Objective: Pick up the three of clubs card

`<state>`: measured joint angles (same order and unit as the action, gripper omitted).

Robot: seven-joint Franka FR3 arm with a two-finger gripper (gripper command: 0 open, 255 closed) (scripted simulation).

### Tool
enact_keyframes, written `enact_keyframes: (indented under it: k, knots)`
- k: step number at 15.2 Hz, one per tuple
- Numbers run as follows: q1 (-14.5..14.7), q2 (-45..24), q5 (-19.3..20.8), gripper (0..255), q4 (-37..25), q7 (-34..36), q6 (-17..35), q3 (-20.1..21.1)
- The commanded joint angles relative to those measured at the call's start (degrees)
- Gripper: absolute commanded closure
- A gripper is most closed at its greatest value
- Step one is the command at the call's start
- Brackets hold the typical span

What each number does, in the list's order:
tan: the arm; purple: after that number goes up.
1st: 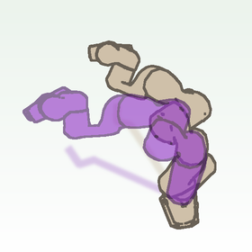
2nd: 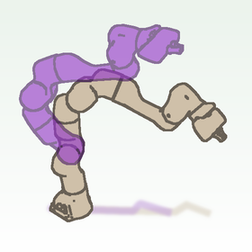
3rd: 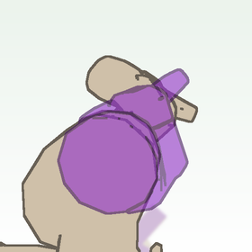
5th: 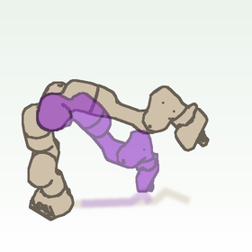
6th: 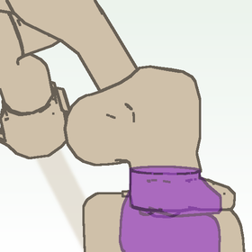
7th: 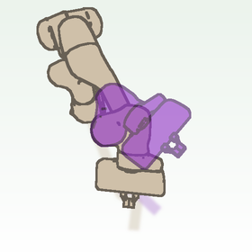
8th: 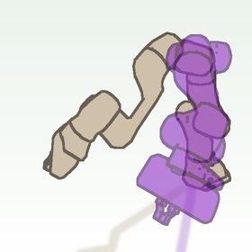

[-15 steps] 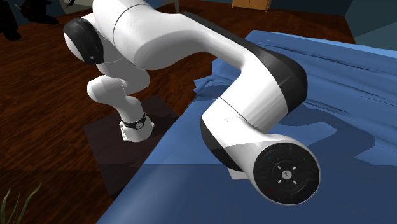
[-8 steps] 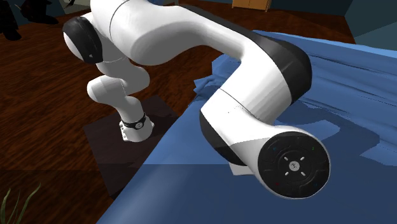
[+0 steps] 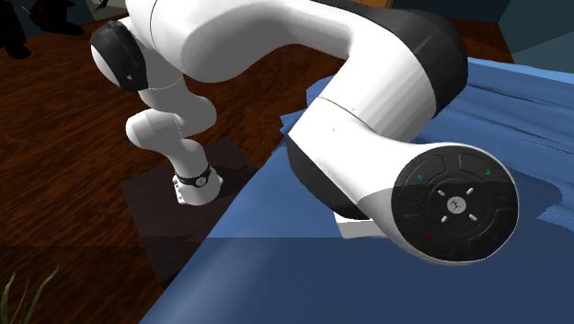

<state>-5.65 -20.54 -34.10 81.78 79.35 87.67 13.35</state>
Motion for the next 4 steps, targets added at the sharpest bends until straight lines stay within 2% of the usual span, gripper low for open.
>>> enact_keyframes:
  k: [1, 4]
  knots:
    - [-0.12, 0.07, -0.03, 255, -1.41, 0.77, -1.3, 0.02]
    - [-0.14, 0.04, -0.04, 255, -2.28, 1.24, -2.0, 0.04]
